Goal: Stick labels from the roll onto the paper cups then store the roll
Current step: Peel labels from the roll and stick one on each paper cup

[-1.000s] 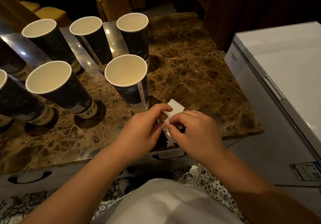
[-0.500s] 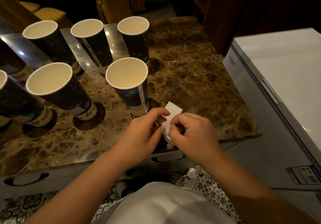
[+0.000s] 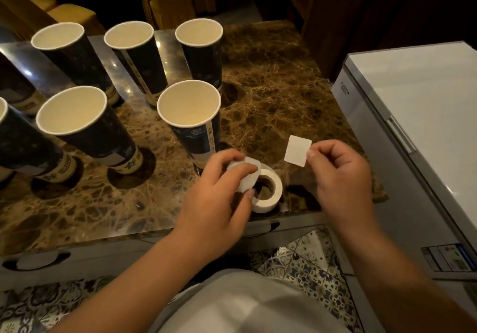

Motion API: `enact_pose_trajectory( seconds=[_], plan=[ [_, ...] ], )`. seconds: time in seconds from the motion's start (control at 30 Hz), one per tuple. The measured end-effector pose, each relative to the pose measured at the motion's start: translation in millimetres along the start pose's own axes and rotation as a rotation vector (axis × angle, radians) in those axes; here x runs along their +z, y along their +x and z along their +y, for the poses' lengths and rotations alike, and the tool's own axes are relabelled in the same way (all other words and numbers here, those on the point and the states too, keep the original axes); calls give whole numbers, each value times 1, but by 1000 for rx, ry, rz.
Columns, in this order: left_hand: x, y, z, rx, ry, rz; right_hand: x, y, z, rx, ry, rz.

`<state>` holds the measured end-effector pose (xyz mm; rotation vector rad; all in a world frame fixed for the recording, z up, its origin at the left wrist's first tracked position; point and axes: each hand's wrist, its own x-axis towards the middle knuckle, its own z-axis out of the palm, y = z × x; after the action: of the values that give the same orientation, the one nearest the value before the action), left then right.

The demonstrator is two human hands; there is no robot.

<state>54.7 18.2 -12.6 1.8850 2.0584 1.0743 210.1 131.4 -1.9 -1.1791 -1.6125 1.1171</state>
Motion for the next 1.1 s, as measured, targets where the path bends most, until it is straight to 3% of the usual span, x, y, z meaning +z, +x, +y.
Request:
enact_pose_trajectory(
  seconds=[0.07,0.13,0.2,0.33,0.53,0.6,0.67,0.73,0.8,0.83,0.93,1.1],
  plan=[
    [-7,5,16,-244,-285,-26,-3,-8,-3,-440,-344,15],
    [-11,14,28,-662,-719,-154,-1,-15,-4,-788,-586,12],
    [-15,20,33,-887,-984,-238,-1,-17,-6,-942,-678,30],
    [-20,25,40,-1014,-1147,-312,-6,-16,-10,-1073,-715,32],
    [-21,24,40,-944,-1108,-285,-12,-18,-8,-1118,-728,-41],
    [-24,23,38,-903,-1060,-253,-15,-19,-9,-1039,-664,-90],
    [-30,21,34,-734,-815,-229,-19,-22,-14,-784,-490,-133],
    [-39,18,29,-460,-483,-268,-22,-21,-26,-424,-259,-233],
    [-48,16,29,-269,-309,-371,-23,-17,-34,-145,-110,-429],
    [-51,15,30,-222,-278,-417,-22,-16,-37,-95,-90,-525],
    [-56,10,32,-150,-203,-433,-18,-19,-44,-169,-99,-617],
    [-67,-3,29,-156,-180,-279,-9,-28,-49,-319,-141,-512]
  ],
)
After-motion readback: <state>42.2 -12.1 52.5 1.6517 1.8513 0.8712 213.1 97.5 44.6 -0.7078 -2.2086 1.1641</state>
